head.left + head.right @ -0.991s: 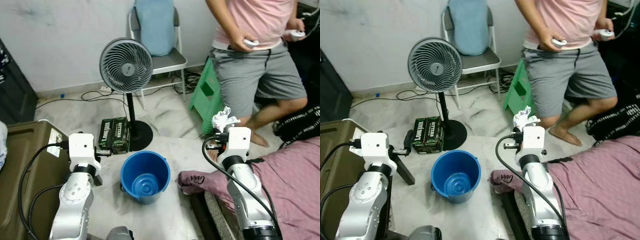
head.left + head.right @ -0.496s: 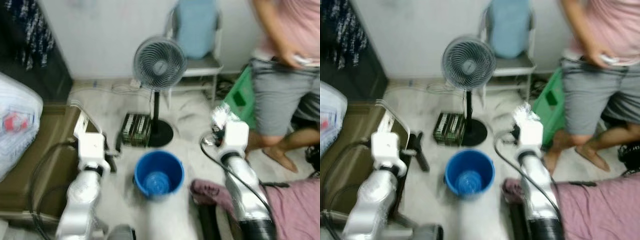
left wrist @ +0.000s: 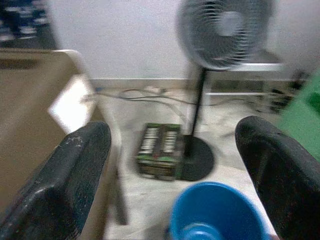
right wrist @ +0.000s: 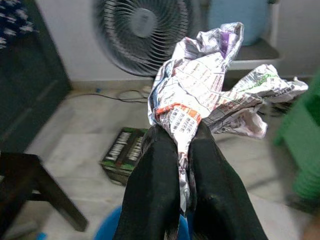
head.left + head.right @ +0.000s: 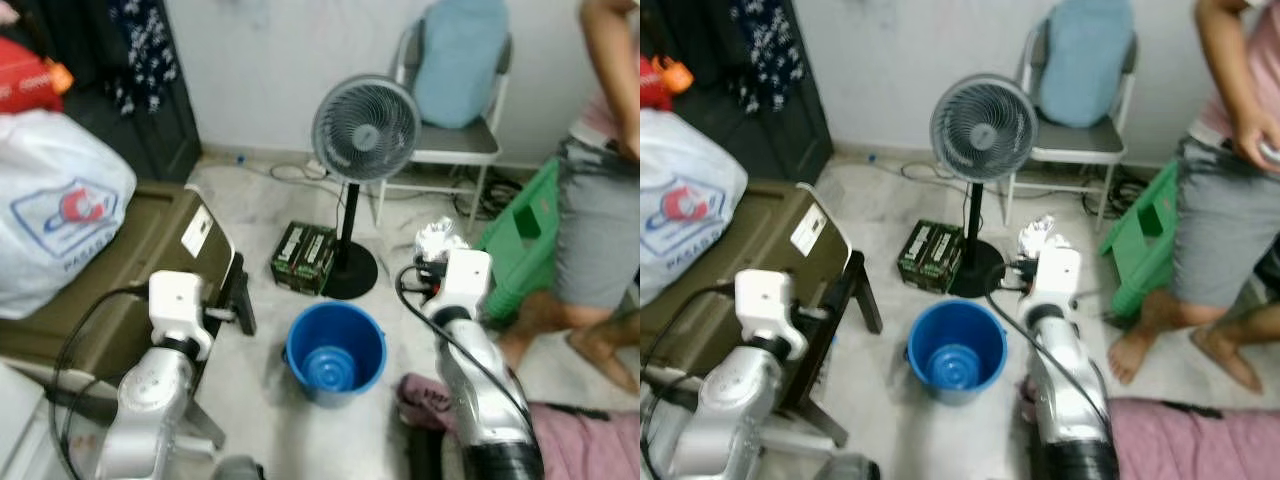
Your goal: Clean up the room
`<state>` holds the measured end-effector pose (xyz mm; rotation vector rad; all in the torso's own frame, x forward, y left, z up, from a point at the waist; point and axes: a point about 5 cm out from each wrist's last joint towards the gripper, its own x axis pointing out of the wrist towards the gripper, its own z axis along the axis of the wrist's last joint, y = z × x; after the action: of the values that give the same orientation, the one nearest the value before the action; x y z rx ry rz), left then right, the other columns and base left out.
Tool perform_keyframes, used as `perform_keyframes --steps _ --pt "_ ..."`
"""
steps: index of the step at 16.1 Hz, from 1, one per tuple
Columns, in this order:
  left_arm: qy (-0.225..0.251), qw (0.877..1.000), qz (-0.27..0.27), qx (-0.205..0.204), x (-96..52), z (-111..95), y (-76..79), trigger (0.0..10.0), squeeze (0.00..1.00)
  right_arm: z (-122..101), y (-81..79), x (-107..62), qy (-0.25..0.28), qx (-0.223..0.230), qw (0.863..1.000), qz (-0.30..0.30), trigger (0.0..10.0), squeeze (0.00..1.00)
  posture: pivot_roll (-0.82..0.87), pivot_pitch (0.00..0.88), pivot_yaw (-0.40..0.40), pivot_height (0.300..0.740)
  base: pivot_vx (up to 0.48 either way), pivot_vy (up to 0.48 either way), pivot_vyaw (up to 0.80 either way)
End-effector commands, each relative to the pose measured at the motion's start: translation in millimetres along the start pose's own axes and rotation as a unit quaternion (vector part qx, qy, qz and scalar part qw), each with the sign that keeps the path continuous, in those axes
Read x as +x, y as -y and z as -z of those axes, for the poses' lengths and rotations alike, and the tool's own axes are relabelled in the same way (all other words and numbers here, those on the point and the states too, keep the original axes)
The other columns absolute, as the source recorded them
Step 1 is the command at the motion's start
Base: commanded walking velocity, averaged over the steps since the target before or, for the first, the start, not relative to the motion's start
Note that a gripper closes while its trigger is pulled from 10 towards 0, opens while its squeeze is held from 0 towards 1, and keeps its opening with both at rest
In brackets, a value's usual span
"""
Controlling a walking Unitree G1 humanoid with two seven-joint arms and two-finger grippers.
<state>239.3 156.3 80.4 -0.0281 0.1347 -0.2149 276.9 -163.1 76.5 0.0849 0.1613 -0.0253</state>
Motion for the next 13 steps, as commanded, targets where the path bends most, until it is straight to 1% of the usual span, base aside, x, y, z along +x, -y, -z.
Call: perform_keyframes --steps 1,2,4,5,6,7,8,13 --pt "-0.008 0.999 0.038 -0.006 -0.6 1.4 9.2 10.0 0.00 -3.1 4.1 1.1 0.005 0.011 1.000 0.012 10.0 0.00 -0.03 0.000 -0.042 0.740 0.000 0.000 0.00" --pt "-0.007 0.999 0.040 -0.003 -2.2 3.0 9.3 10.0 0.00 -4.2 2.8 1.6 0.007 0.021 1.000 0.009 10.0 0.00 -0.04 0.000 -0.042 0.740 0.000 0.000 0.00" --pt "0.009 0.999 0.033 0.001 -3.0 1.1 8.3 10.0 0.00 -4.5 1.7 1.9 0.006 0.025 1.000 0.007 10.0 0.00 -0.03 0.000 -0.050 0.740 0.000 0.000 0.00" --pt "0.027 0.999 0.038 0.011 -1.6 -3.5 8.9 10.0 0.00 -3.7 1.0 2.2 0.004 0.023 1.000 0.004 10.0 0.00 -0.03 0.000 -0.053 0.740 0.000 0.000 0.00" --pt "0.030 0.998 0.048 0.016 -1.2 -4.8 10.4 10.0 0.00 -3.3 0.7 2.5 0.003 0.024 1.000 0.003 10.0 0.00 -0.03 0.000 -0.060 0.740 0.000 0.000 0.00" --pt "0.035 0.997 0.052 0.039 -0.4 -6.4 12.1 10.0 0.00 -2.2 -0.2 3.4 0.000 0.021 1.000 0.000 10.0 0.00 -0.03 0.000 -0.060 0.740 0.000 0.000 0.00" --pt "0.040 0.997 0.052 0.052 0.5 -7.0 13.4 10.0 0.00 -3.4 -0.8 5.0 0.001 0.022 1.000 -0.002 10.0 0.00 -0.02 0.000 -0.066 0.740 0.000 0.000 0.00" --pt "0.040 0.997 0.055 0.044 1.3 -5.3 14.9 10.0 0.00 -5.1 0.4 9.2 0.000 0.020 1.000 -0.001 10.0 0.00 -0.02 0.000 -0.068 0.740 0.000 0.000 0.00"
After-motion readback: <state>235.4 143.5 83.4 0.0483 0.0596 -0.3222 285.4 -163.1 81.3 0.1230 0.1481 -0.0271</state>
